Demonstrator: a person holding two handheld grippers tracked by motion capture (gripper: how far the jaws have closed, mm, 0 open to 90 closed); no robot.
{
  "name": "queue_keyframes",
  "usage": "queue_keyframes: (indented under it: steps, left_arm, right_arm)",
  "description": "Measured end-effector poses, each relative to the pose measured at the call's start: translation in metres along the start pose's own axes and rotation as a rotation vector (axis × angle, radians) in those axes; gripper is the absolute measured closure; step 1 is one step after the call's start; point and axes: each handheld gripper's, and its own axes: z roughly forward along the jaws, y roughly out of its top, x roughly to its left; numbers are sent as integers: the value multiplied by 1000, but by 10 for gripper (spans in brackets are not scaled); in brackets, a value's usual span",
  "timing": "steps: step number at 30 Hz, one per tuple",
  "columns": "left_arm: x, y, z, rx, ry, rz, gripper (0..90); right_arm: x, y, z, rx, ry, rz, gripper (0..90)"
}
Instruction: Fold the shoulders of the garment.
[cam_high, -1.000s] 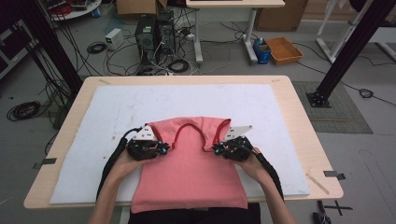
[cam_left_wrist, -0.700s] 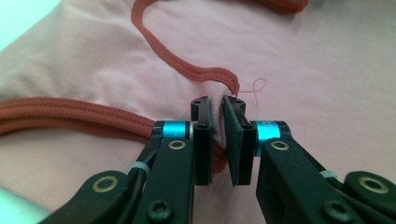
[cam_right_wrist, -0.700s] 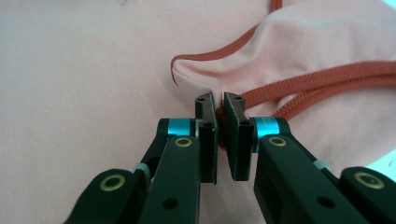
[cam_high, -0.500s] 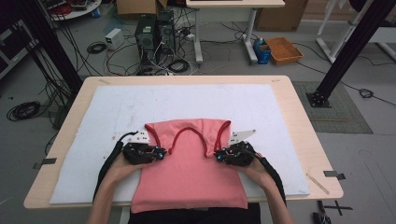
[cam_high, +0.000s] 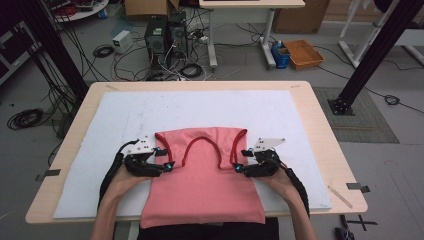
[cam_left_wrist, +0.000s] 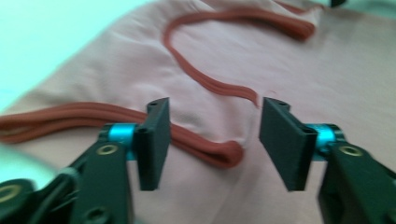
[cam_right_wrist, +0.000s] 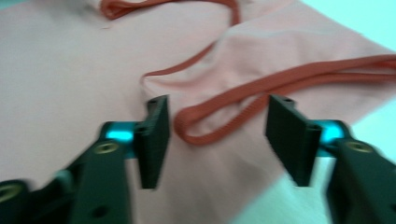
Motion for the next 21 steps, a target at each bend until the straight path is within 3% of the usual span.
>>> queue_keyframes:
  steps: [3, 6, 13, 21]
  left_arm:
    - [5, -1, -7, -7, 51, -19, 349]
    - [10, -1, -11, -14, 96, -42, 309]
    - [16, -1, -12, 13, 126, -56, 266]
    - [16, 1, -22, -5, 142, -50, 261]
  right_arm:
    - [-4, -2, -5, -18, -32, 16, 211]
    - [-8, -2, -9, -33, -47, 38, 196]
    - [-16, -3, -14, -46, -96, 79, 194]
    - [-17, -5, -14, -29, -111, 65, 194]
